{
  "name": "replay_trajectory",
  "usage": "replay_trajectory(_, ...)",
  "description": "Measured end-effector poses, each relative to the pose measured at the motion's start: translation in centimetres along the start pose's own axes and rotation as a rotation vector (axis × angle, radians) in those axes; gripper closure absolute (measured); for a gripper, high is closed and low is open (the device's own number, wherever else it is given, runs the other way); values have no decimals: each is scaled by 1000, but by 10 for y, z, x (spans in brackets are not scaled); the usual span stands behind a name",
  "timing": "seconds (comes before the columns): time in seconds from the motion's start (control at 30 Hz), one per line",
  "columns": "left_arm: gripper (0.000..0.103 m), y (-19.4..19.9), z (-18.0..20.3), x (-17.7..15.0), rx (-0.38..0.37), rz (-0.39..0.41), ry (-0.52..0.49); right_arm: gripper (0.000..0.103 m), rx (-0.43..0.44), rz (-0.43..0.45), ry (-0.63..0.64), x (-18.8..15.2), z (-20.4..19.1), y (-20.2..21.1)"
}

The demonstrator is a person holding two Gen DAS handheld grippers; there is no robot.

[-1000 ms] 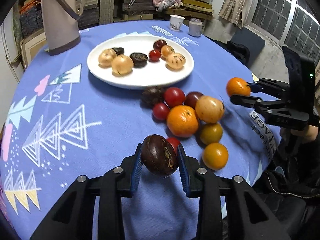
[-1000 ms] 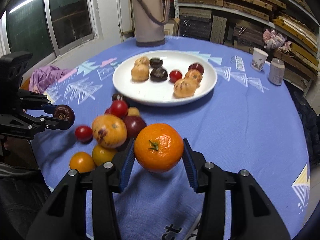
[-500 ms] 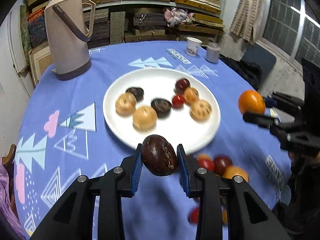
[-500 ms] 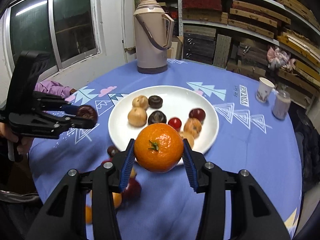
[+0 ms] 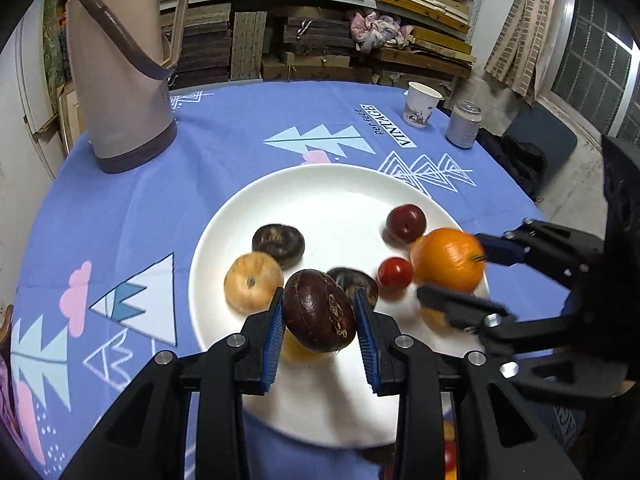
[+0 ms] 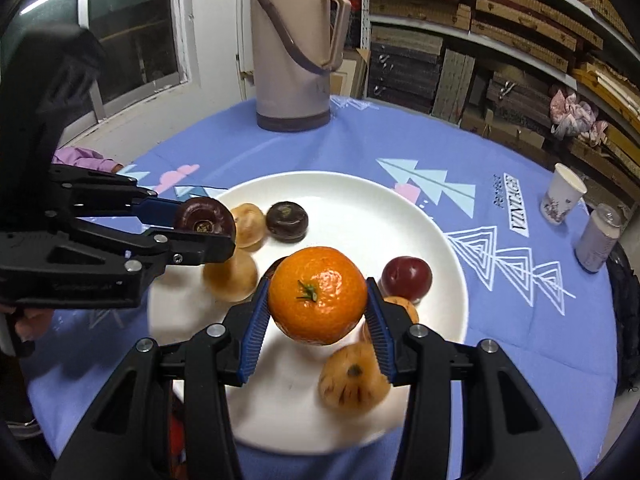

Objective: Organize fruits
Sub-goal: 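Lower both held fruits onto the white plate and open both tools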

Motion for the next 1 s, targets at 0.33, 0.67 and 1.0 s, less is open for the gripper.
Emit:
replay_trajectory(0.33, 69, -29, -4, 8, 0, -31, 26, 58, -17, -23, -43, 4, 20, -37)
replay_trajectory(0.67, 46, -9, -3, 11, -10, 19, 44, 43, -28, 39, -60, 0, 22, -6)
replay_trajectory(1.0, 42, 28, 3, -43, -28, -2, 25, 34, 158, 41, -34, -69, -30, 72)
Point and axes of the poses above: each gripper's, at about its wrist camera, not at the fingertips, and y roughly against the way its jaws point, z to its right, x to its top, the point moved 9 cm from there along -y, roughly the way its jaws point, and after that the axes turned 2 degrees about x, right-handed, at the moved point
